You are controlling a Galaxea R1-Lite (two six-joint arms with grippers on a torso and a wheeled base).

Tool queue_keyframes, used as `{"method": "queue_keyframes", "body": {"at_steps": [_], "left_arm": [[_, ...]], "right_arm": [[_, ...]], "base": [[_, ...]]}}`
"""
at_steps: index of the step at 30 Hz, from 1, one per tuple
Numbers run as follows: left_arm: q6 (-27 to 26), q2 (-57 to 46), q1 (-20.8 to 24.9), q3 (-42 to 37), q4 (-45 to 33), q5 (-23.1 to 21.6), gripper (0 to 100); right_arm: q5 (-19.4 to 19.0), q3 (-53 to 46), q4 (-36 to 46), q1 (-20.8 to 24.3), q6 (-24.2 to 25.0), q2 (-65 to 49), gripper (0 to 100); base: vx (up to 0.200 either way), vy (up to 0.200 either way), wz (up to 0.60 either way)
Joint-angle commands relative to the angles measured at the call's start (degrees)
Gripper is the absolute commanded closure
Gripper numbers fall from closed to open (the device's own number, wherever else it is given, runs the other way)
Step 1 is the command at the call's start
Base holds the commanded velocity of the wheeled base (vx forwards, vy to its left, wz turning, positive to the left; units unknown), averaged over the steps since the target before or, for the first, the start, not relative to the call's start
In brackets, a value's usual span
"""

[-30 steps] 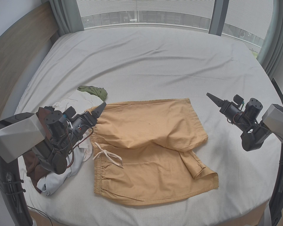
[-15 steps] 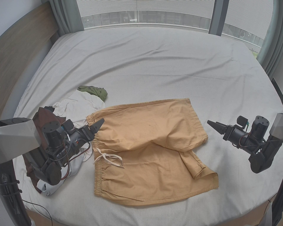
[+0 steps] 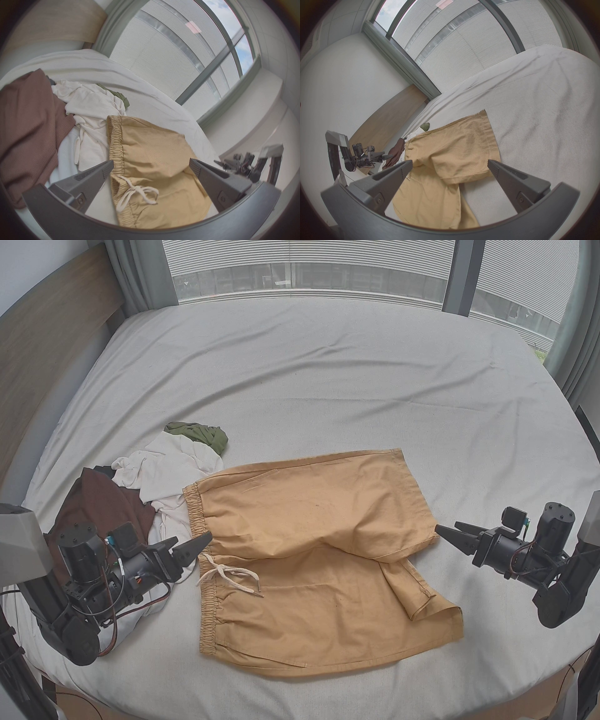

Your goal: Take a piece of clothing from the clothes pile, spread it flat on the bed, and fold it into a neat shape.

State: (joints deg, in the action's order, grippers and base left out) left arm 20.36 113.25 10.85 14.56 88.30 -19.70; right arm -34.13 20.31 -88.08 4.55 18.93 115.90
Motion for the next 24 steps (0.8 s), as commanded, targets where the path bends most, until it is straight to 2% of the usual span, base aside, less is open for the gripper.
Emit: {"method": "queue_keyframes", "body": {"at_steps": [1, 16, 24], "left_arm": [[-3.75, -0.57, -0.74, -4.27, 0.12, -2.45, 0], [-4.36, 0.74, 1.10, -5.94, 0.12, -2.54, 0], [-4.36, 0.66, 1.63, -5.77, 0.21, -2.45, 0]], "right_arm": [[-0.06, -2.38, 0.01, 0.37, -1.09, 1.61, 0], [0.12, -5.81, 0.19, 4.33, -1.44, 7.24, 0], [0.30, -6.07, 0.10, 4.42, -1.53, 9.79, 0]], "base": [[0.000, 0.000, 0.00], [0.000, 0.000, 0.00], [0.000, 0.000, 0.00]]}}
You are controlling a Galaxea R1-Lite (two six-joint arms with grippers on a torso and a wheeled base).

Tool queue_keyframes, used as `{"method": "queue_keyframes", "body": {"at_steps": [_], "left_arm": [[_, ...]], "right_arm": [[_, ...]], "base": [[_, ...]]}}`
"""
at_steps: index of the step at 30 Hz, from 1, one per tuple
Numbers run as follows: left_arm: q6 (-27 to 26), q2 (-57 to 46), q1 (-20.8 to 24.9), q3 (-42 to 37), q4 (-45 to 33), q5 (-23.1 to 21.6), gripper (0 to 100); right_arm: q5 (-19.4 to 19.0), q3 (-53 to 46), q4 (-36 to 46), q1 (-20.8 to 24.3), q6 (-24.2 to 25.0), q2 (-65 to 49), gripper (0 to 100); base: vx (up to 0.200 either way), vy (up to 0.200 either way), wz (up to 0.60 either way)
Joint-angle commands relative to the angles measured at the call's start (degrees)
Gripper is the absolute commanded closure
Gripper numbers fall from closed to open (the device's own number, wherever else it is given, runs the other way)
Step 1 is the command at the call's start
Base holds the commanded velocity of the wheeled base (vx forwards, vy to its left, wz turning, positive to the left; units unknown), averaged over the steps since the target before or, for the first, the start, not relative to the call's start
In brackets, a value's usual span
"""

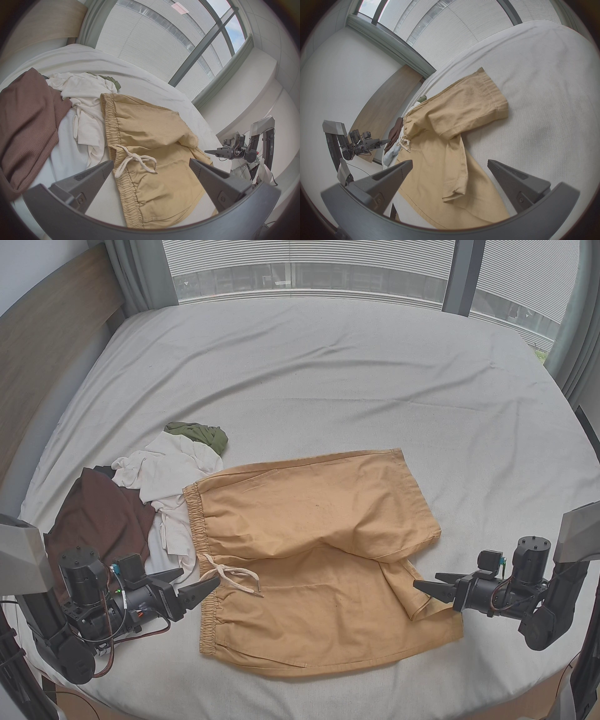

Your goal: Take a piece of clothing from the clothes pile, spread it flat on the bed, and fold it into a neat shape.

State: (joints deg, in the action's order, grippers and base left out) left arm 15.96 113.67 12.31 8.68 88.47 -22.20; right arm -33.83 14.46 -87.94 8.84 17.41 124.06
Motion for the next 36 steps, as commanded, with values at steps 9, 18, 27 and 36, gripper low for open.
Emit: {"method": "queue_keyframes", "body": {"at_steps": [9, 18, 27, 36], "left_arm": [[0.13, 0.42, 0.26, 0.37, 0.04, 0.05, 0], [0.04, 0.94, 0.52, 0.55, 0.04, 0.14, 0], [0.13, 1.03, 0.70, 0.64, 0.04, 0.14, 0], [0.13, 1.12, 0.87, 0.72, 0.04, 0.14, 0]], "right_arm": [[0.43, -0.13, -0.12, 1.36, -2.29, 4.08, 0], [2.45, 1.27, -0.21, 1.62, -2.38, 4.87, 100], [2.72, 3.12, -0.12, -0.49, -2.38, 4.61, 100], [4.47, 7.08, 0.05, -3.56, -2.29, 5.93, 100]], "base": [[0.000, 0.000, 0.00], [0.000, 0.000, 0.00], [0.000, 0.000, 0.00], [0.000, 0.000, 0.00]]}}
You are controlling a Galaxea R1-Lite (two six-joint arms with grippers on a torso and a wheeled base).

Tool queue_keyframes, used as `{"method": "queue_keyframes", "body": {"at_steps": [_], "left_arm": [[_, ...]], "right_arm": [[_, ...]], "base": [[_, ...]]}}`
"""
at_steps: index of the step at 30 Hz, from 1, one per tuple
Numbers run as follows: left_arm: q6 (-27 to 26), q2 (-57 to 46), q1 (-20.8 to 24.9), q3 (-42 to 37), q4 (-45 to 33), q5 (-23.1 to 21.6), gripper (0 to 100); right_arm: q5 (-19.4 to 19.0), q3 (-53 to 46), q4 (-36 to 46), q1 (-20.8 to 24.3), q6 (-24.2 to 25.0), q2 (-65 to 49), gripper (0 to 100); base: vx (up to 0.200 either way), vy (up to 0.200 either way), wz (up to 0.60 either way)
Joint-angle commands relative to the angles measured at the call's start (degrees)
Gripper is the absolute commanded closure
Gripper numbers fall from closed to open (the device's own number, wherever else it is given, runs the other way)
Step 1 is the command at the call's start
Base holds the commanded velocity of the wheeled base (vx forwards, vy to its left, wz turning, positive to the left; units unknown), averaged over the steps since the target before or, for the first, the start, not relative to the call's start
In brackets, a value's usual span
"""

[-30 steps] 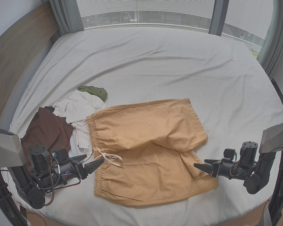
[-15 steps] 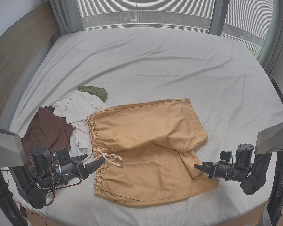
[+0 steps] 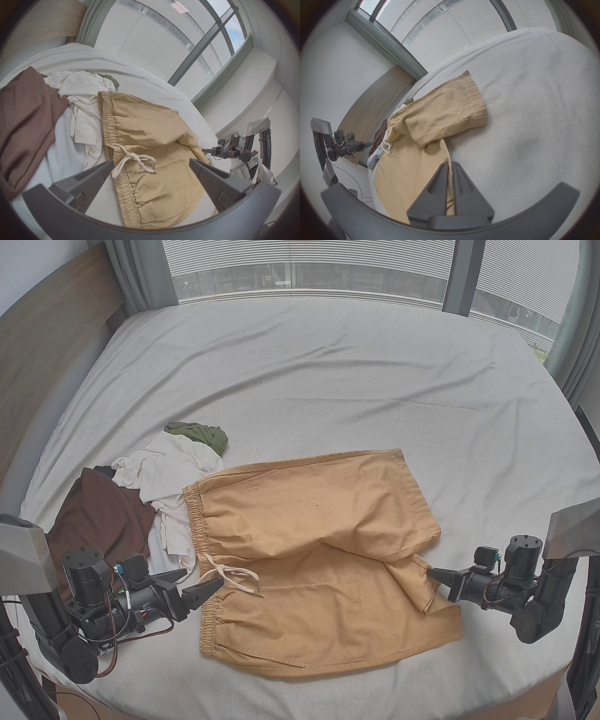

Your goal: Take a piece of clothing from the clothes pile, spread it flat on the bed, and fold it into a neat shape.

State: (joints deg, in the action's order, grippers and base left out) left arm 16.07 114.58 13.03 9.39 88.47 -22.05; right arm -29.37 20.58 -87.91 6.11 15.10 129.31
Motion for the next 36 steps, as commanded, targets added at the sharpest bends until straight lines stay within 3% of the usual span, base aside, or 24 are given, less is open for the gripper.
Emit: {"method": "queue_keyframes", "body": {"at_steps": [1, 14, 26, 36], "left_arm": [[0.02, 0.29, 0.33, 0.02, 0.04, -0.01, 0], [0.10, 0.29, 0.77, 0.02, 0.04, -0.01, 0], [0.19, 0.47, 0.77, 0.19, 0.04, -0.01, 0], [0.72, 3.37, 0.33, 1.86, 0.04, -0.01, 0]], "right_arm": [[0.10, 1.04, 0.02, -1.01, 0.01, 0.77, 100], [1.42, 4.65, 0.10, -3.03, 0.19, 2.44, 100], [5.90, 10.54, -0.34, -2.59, 0.54, 2.97, 100], [5.99, 11.59, -0.25, -3.03, 0.36, 2.79, 100]], "base": [[0.000, 0.000, 0.00], [0.000, 0.000, 0.00], [0.000, 0.000, 0.00], [0.000, 0.000, 0.00]]}}
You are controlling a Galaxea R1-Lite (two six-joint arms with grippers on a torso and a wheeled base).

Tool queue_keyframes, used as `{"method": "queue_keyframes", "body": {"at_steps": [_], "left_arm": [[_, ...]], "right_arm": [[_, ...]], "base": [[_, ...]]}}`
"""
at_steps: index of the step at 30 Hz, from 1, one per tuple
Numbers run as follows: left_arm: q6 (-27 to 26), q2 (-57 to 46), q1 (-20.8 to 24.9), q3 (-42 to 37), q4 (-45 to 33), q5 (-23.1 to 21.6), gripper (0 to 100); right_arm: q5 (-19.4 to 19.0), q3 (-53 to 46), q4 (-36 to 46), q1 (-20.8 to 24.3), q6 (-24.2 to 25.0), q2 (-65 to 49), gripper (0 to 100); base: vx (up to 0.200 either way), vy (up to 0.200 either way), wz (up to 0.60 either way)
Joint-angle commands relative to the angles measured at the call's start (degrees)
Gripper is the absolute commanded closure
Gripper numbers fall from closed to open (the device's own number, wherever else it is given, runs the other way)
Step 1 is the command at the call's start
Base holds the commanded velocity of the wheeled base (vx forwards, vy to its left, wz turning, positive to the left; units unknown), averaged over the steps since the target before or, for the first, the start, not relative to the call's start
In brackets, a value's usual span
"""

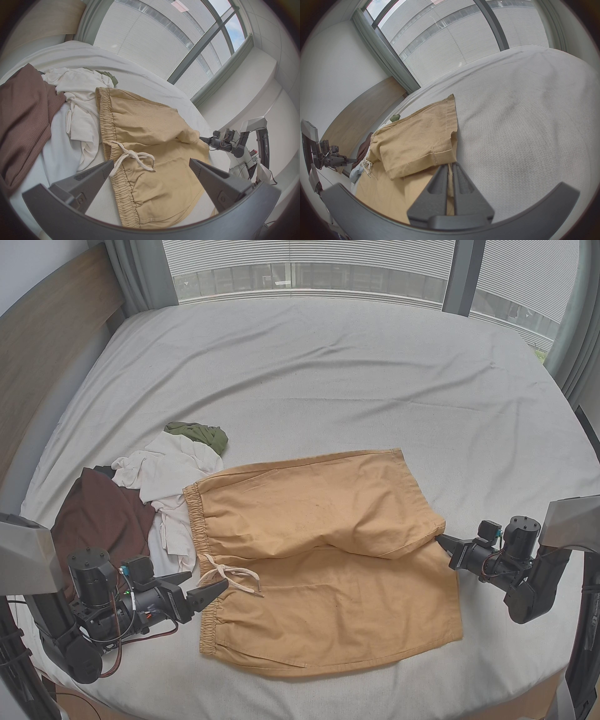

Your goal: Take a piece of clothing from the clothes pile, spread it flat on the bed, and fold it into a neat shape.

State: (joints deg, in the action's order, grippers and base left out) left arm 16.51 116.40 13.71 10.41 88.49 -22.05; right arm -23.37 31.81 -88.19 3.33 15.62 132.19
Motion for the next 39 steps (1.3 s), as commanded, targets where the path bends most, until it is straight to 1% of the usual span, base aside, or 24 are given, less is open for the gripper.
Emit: {"method": "queue_keyframes", "body": {"at_steps": [1, 2, 4, 5, 8, 9, 13, 22, 28, 32, 39], "left_arm": [[0.28, 1.55, -0.36, 0.66, 0.01, -0.18, 0], [0.28, 1.55, -0.36, 0.40, 0.01, -0.18, 0], [0.28, 1.47, -0.36, 0.14, 0.01, -0.18, 0], [0.19, 1.29, -0.36, -0.83, 0.01, -0.27, 0], [0.19, 1.20, -0.36, -1.80, 0.01, -0.27, 0], [0.11, 1.29, -0.09, -2.76, 0.01, -0.27, 0], [-0.07, 1.55, -0.18, -4.79, 0.01, -0.36, 0], [-0.16, 2.26, 0.00, -7.95, -0.07, -0.89, 0], [-0.69, 3.75, 0.08, -10.32, -0.07, -0.89, 0], [-0.77, 5.77, -0.09, -10.41, -0.78, -0.71, 0], [-0.77, 10.08, 0.26, -10.41, -0.43, -0.71, 0]], "right_arm": [[0.17, 0.71, 0.03, -0.34, -0.06, -0.27, 100], [0.61, 1.42, 0.03, -0.34, -0.06, -0.27, 0], [1.66, 2.03, 0.03, -0.43, -0.06, -0.62, 0], [2.98, 2.38, 0.03, -0.87, -0.06, -1.50, 0], [3.07, 2.38, 0.30, -1.39, -0.15, -3.44, 0], [2.98, 2.21, 0.65, -1.57, 0.03, -5.63, 0], [2.98, 1.51, 0.65, -1.31, 0.56, -8.97, 0], [2.80, 0.19, 0.47, -0.52, 0.56, -11.35, 0], [2.19, -1.66, 0.47, 2.21, 0.56, -14.42, 0], [2.28, -2.71, 0.21, 4.32, 0.47, -15.12, 0], [2.45, -3.24, 0.12, 5.55, 0.47, -14.77, 0]], "base": [[0.000, 0.000, 0.00], [0.000, 0.000, 0.00], [0.000, 0.000, 0.00], [0.000, 0.000, 0.00], [0.000, 0.000, 0.00], [0.000, 0.000, 0.00], [0.000, 0.000, 0.00], [0.000, 0.000, 0.00], [0.000, 0.000, 0.00], [0.000, 0.000, 0.00], [0.000, 0.000, 0.00]]}}
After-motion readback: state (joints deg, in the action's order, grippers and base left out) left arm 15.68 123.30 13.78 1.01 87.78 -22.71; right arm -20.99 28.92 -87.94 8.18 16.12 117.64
